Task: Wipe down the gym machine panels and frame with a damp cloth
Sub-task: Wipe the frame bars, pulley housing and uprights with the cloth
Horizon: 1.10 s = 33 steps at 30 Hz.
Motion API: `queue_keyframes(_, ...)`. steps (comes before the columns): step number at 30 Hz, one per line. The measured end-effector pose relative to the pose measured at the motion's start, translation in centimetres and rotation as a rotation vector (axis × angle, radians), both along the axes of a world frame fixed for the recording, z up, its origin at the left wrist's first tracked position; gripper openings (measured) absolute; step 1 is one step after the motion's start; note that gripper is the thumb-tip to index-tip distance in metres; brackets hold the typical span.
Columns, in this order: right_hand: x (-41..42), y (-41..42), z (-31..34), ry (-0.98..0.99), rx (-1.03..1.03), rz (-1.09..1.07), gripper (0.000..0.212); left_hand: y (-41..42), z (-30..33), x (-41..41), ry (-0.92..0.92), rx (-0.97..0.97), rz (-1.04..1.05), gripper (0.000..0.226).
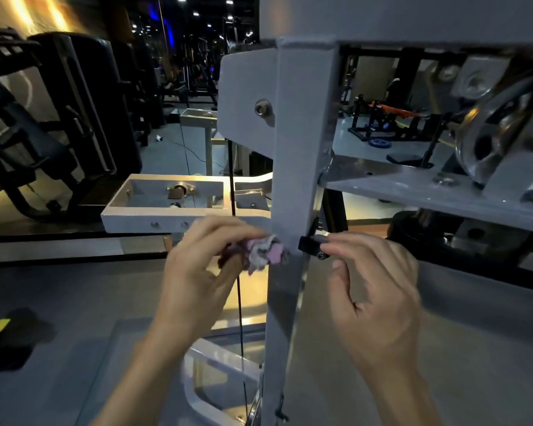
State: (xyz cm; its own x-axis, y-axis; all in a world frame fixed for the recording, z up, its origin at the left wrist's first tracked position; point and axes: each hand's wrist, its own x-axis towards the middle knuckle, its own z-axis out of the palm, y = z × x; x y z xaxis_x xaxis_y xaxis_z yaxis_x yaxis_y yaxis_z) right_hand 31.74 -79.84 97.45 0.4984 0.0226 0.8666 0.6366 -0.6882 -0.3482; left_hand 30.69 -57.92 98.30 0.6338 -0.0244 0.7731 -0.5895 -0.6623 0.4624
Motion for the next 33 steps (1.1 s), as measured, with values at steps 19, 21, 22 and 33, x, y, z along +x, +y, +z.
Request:
queue_keyframes(19,-0.6,-0.6,0.2,0.041,0.004,0.018,0.019,-3.3,4.3,3.2,-0.261,0.273,0.023,0.006)
queue_keyframes(21,-0.6,-0.6,0.3,0.043,0.012,0.029,0.019,-3.6,5.9,3.2,-0.306,0.192,0.054,0.004)
queue_keyframes(22,-0.6,-0.6,0.3,0.047,0.013,0.033,0.019,-3.7,6.3,3.1,-0.300,0.194,0.054,0.005)
queue_keyframes(33,-0.3,-0.1,0.0,0.021,0.018,-0.014,0.016,-6.8,6.1,2.7,-0.100,0.200,0.063,0.015)
